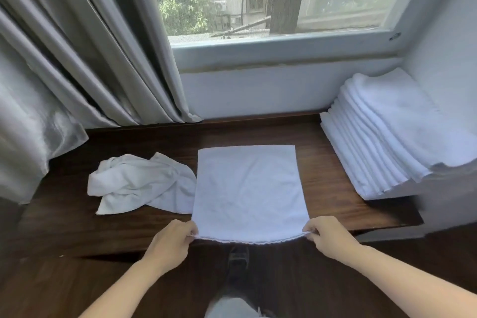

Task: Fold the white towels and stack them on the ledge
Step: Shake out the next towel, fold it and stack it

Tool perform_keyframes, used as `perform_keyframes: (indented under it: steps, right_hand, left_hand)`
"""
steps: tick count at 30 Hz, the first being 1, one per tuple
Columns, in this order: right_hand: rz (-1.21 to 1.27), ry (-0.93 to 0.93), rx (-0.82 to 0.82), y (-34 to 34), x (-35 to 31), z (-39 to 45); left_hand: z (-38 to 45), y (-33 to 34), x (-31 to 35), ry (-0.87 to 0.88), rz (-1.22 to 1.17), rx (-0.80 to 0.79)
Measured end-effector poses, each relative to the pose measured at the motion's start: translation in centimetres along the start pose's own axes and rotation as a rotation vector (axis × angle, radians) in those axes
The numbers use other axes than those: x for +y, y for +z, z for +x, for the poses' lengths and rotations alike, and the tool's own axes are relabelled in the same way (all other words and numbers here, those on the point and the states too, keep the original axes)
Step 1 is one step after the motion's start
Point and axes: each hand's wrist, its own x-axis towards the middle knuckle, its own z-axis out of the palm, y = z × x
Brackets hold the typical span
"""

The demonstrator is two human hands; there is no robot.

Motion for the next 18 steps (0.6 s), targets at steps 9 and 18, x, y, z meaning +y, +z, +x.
perform_keyframes:
  steps: [9,18]
  right_hand:
    - [0.249,-0.063,0.122,-9.8,-3.8,7.3]
    - [0.561,0.163,0.332,-10.7,-4.1,19.3]
  left_hand:
    - [7.9,-9.3,1.0,-0.072,-0.546,-0.064]
    - [21.1,-8.7,1.3,-0.39,-0.867,0.295]
